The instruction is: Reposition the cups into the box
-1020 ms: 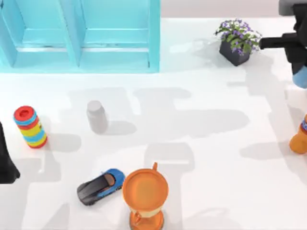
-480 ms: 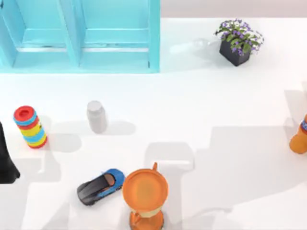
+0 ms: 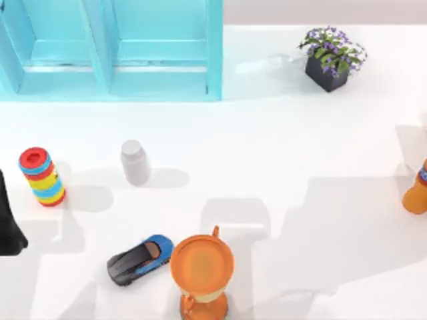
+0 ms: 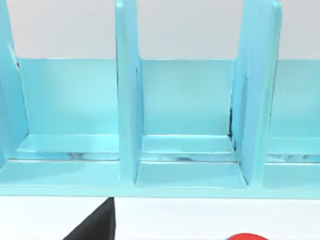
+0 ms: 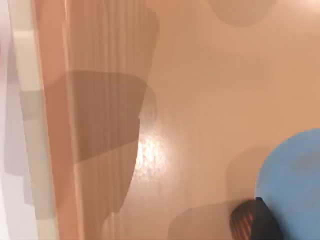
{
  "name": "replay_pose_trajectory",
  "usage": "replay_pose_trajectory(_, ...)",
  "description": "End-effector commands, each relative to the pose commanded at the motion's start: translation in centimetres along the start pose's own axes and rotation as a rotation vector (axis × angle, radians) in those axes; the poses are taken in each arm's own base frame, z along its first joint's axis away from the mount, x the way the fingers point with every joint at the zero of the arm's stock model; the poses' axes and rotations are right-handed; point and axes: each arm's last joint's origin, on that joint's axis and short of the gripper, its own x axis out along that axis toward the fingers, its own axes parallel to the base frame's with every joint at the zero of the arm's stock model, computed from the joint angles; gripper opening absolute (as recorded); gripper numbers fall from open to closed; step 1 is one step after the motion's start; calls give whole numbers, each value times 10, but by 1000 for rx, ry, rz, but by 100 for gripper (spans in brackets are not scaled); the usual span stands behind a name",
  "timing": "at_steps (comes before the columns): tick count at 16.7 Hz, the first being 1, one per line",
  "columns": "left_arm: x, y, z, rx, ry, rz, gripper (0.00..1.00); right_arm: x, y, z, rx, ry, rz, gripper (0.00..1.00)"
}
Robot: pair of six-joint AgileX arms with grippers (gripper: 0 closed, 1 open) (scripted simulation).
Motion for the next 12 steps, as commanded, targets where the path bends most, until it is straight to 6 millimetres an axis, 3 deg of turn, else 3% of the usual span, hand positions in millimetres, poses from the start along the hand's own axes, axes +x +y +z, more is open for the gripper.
replay_pose_trajectory(5,0,0,0,0,0,0,100,45,-6,-1,2,-8,-2,0)
replay_pose_trajectory(10,0,0,0,0,0,0,100,52,-8,-3,6,-7,0,0)
replay_pose_trajectory(12,0,0,0,0,0,0,100,52,-8,-3,6,-7,0,15)
